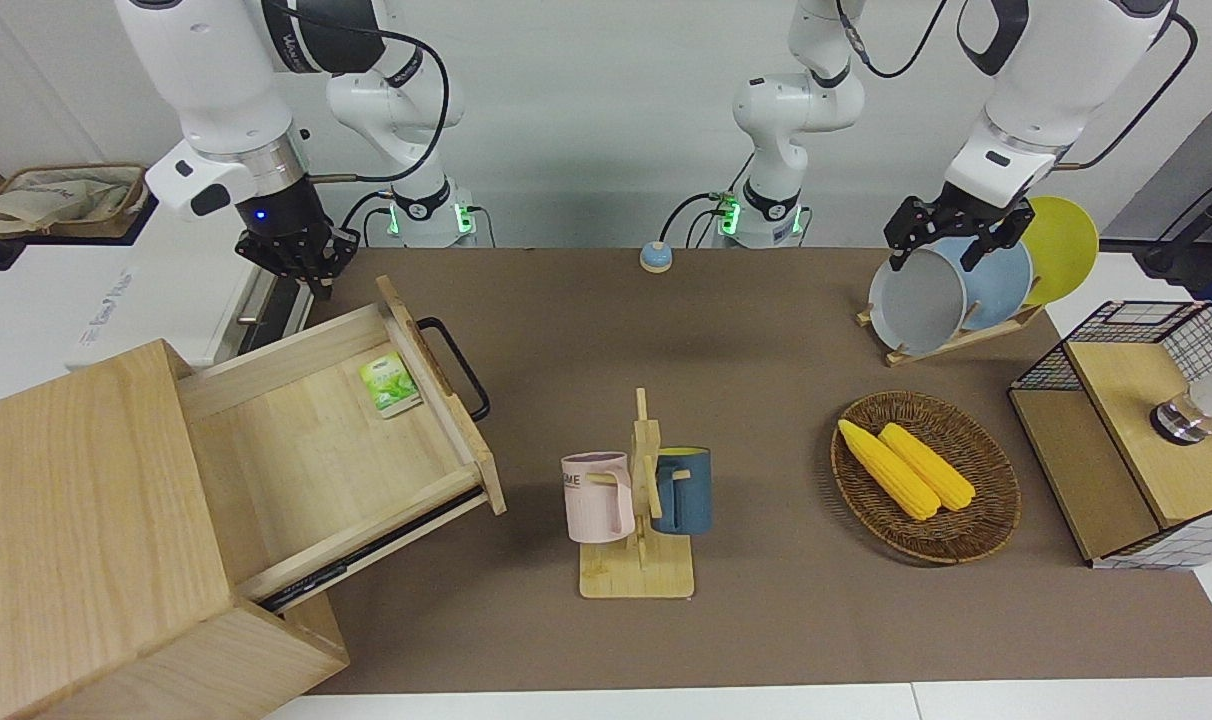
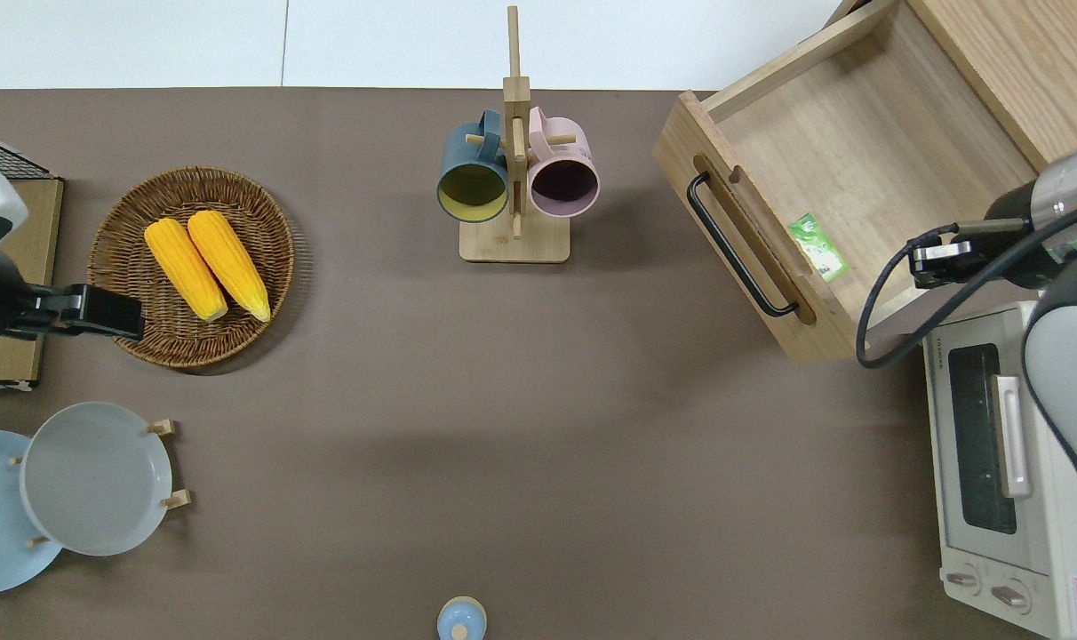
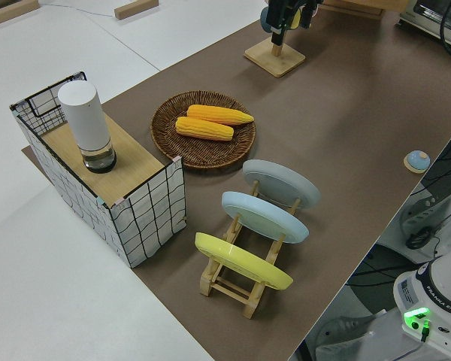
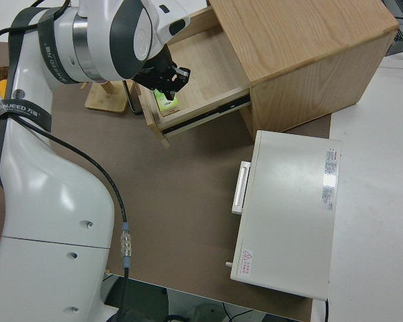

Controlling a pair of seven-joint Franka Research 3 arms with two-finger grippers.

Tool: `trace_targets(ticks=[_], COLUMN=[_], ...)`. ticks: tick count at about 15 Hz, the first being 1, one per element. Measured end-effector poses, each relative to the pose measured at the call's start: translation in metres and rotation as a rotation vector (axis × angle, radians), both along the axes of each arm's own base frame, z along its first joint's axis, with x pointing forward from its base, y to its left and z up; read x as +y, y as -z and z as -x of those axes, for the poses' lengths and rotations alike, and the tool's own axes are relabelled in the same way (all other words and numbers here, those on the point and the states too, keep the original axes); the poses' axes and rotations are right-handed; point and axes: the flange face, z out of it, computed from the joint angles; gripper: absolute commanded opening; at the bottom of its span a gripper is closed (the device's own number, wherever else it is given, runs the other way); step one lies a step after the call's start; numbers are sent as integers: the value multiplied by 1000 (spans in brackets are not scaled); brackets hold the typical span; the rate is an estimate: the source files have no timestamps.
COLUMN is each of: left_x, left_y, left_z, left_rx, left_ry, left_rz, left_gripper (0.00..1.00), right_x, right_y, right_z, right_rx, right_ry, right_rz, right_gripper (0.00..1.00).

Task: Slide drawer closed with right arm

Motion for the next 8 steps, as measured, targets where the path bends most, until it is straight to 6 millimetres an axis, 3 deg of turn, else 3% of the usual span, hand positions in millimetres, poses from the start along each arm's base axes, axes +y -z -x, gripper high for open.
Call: trace_targets(ticks=[3, 8], left_x=[0, 0], left_y=[0, 0], left_z=[0, 0], left_rx=[0, 0], left_ry=[0, 0], left_rz=[0, 0], left_gripper=[993, 993], right_x=[-1, 5], right_y=[-13, -17], right_z=[7, 9], right_rx=[1, -4], right_ry=[2, 3], right_rz=[1, 0], right_gripper=[0, 0])
